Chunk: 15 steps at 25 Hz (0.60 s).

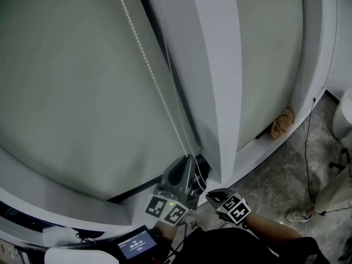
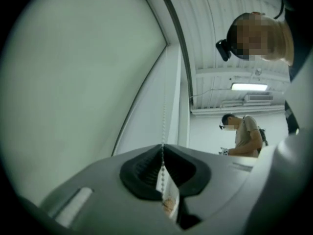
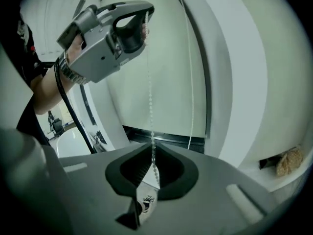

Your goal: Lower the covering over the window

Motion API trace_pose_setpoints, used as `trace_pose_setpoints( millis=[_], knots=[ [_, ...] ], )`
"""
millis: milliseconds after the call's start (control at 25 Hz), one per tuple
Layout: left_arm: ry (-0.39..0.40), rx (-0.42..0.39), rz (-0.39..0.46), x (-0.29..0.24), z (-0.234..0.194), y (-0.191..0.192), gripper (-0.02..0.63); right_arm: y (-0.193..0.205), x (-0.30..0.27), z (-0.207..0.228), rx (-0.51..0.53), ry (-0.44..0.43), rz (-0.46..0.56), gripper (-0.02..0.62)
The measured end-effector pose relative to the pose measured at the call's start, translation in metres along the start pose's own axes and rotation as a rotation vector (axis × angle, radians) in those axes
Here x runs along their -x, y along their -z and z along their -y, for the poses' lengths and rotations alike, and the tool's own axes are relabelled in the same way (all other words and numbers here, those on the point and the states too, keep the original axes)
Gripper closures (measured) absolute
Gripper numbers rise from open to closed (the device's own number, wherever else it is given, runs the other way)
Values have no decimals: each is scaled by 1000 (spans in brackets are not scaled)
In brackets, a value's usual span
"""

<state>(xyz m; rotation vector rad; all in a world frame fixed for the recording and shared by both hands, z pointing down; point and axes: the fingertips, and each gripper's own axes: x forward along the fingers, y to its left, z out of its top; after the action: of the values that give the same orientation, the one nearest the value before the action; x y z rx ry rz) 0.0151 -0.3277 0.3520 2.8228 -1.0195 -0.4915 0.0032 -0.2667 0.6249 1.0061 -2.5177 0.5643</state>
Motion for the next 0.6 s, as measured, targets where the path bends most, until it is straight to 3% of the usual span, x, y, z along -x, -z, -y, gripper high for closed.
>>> trace_pose_setpoints(
  millis=[80,200,400,480,600],
  knots=[
    [-22,33,-90,6,-11,35,594,-2,7,11,-85,11,33,552],
    [-60,81,-203,20,-24,93,592,-40,27,28,-160,41,180,538],
    [-95,128,-428,56,-24,178,592,-168,94,27,-113,51,550,538],
    [-104,158,-517,73,-22,212,592,-220,119,16,-55,14,646,513],
    [-106,163,-583,89,-18,238,592,-292,145,-5,14,-70,752,492]
  ],
)
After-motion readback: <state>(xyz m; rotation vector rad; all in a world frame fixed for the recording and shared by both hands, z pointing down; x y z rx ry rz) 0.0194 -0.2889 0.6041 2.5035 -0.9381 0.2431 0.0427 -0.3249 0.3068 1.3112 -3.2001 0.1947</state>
